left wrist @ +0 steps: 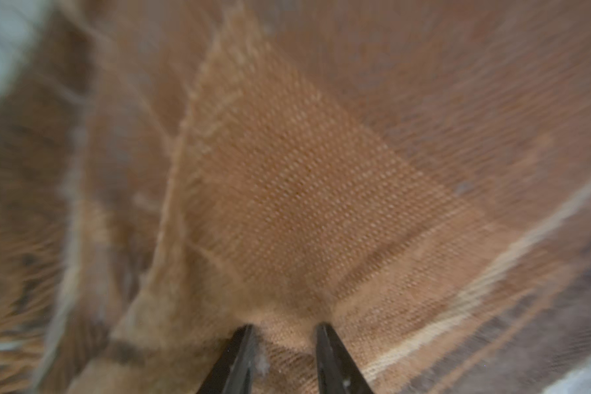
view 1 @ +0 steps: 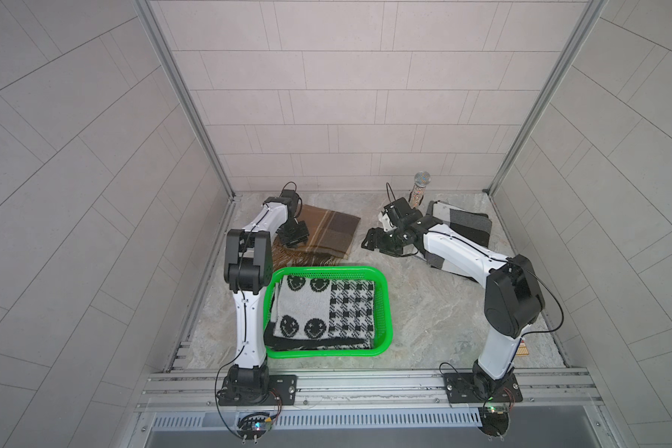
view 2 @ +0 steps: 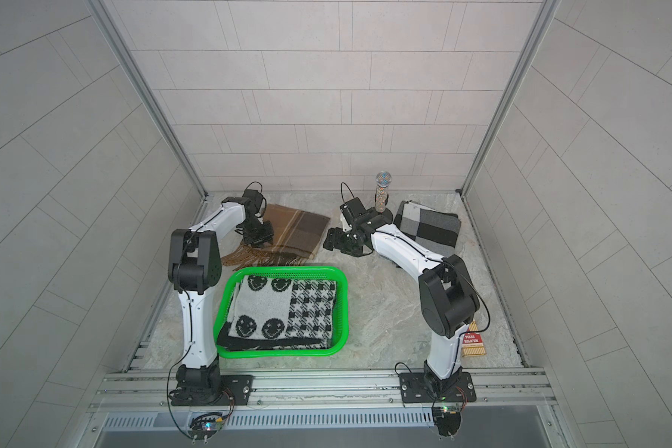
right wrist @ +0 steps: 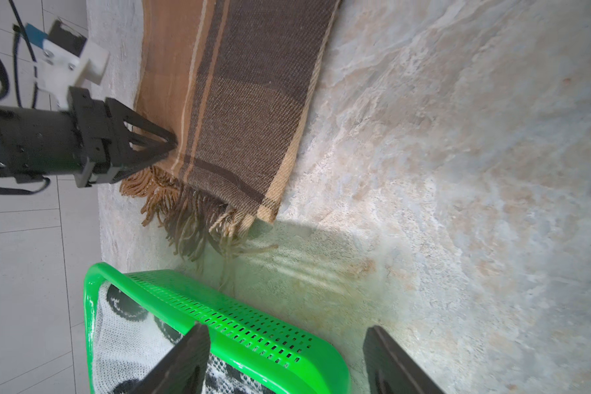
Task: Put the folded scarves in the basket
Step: Adjust the scarf at the center of the board, then pick up the scarf at the center of the board.
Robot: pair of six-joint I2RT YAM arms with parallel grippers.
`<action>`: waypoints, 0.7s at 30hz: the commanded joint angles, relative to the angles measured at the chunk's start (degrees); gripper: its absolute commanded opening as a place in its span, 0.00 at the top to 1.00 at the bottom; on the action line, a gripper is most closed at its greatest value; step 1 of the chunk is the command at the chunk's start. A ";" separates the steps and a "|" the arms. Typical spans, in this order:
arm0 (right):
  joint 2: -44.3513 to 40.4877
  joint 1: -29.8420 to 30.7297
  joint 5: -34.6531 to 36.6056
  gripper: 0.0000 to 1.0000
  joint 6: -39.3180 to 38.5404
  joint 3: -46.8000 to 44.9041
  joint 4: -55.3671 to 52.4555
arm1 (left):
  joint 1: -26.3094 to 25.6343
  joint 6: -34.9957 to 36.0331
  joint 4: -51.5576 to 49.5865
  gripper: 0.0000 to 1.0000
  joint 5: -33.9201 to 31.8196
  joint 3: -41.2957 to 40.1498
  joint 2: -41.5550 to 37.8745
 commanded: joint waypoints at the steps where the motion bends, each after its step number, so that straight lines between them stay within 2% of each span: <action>1: 1.28 -1.04 -0.31 0.24 -1.01 1.33 0.12 | -0.96 -0.98 2.44 0.65 1.62 -8.89 -4.22; 5: 2.52 -2.01 -0.44 0.23 -1.74 2.23 0.15 | -1.32 -3.33 9.06 0.65 5.30 -19.18 -10.22; 9: 5.43 -2.94 -1.28 0.22 -2.19 4.58 0.05 | -1.30 -3.36 10.58 0.62 6.85 -21.07 -14.75; 14: 10.95 -3.12 -4.25 0.22 -2.38 9.36 0.24 | 1.80 -2.07 5.87 0.40 -1.11 -16.23 -18.53; 17: 14.01 -3.08 -5.29 0.22 -2.18 12.36 -0.30 | 4.59 -1.02 4.38 0.31 -5.69 -13.51 -18.17; 18: 14.64 -3.10 -5.45 0.22 -2.12 13.08 -0.49 | 5.40 -0.49 3.82 0.30 -5.87 -12.51 -17.59; 20: 16.44 -3.10 -6.33 0.22 -1.46 15.03 -1.04 | 7.32 1.12 1.63 0.17 -5.18 -9.34 -15.60; 21: 16.93 -3.11 -6.52 0.22 -1.21 15.61 -1.34 | 8.11 1.58 0.72 0.16 -4.90 -8.04 -14.48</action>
